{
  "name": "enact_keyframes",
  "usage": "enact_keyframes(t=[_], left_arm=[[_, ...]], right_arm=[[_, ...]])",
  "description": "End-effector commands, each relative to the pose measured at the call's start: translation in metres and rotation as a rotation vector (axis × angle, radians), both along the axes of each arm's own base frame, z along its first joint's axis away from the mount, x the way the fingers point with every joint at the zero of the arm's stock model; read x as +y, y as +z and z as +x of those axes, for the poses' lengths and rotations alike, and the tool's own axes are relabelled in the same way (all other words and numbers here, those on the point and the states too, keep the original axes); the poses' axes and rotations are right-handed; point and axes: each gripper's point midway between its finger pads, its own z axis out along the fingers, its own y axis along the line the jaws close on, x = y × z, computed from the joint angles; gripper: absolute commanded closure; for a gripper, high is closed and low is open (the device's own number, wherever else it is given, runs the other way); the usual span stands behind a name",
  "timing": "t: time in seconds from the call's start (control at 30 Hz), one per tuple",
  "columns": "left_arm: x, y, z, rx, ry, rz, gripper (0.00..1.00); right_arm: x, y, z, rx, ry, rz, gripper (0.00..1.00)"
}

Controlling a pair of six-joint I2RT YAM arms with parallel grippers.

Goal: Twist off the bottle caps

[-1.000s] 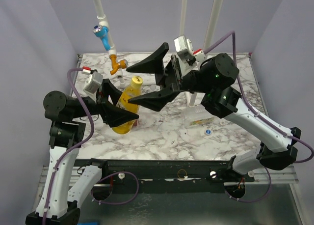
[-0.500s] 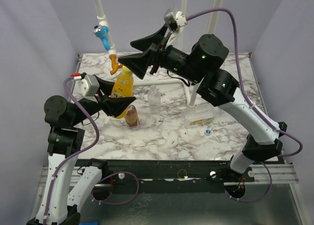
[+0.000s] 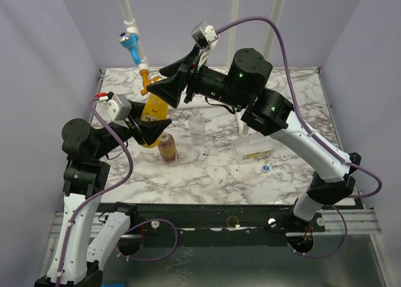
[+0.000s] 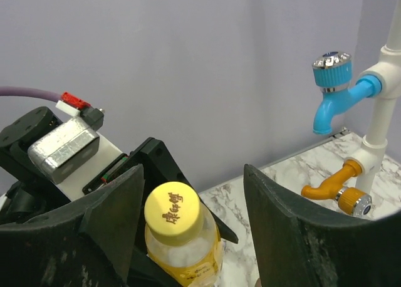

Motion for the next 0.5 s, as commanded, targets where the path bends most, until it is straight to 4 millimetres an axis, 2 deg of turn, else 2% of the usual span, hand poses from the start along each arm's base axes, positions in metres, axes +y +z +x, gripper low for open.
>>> enact_keyframes(t=[0.0, 0.13, 0.2, 0.3, 0.37, 0.4, 0.47], left_arm=[[0.003, -0.003, 0.003, 0.003, 0.022, 0.005, 0.95], [0.002, -0.003, 0.001, 0.003, 0.012, 0.004, 0.95], [0.002, -0.003, 0.000, 0.004, 0.011, 0.004, 0.95], [0.001, -0.003, -0.003, 0.004, 0.003, 0.002, 0.95], [0.000, -0.004, -0.004, 0.010, -0.003, 0.002, 0.95], [0.000, -0.004, -0.005, 0.008, -0.006, 0.002, 0.95], [0.000, -0.004, -0.005, 0.010, -0.009, 0.002, 0.95]], right_arm=[[0.000, 0.002, -0.010, 0.007, 0.037, 0.021, 0.36], [-0.003, 0.006, -0.011, 0.002, 0.033, 0.046, 0.60], [-0.006, 0.010, -0.012, -0.005, 0.031, 0.062, 0.66], [-0.010, 0.013, -0.015, -0.018, 0.036, 0.080, 0.66], [-0.013, 0.018, -0.018, -0.033, 0.043, 0.097, 0.57], [-0.014, 0.020, -0.019, -0.042, 0.044, 0.103, 0.48], [-0.016, 0.023, -0.020, -0.046, 0.045, 0.109, 0.44]])
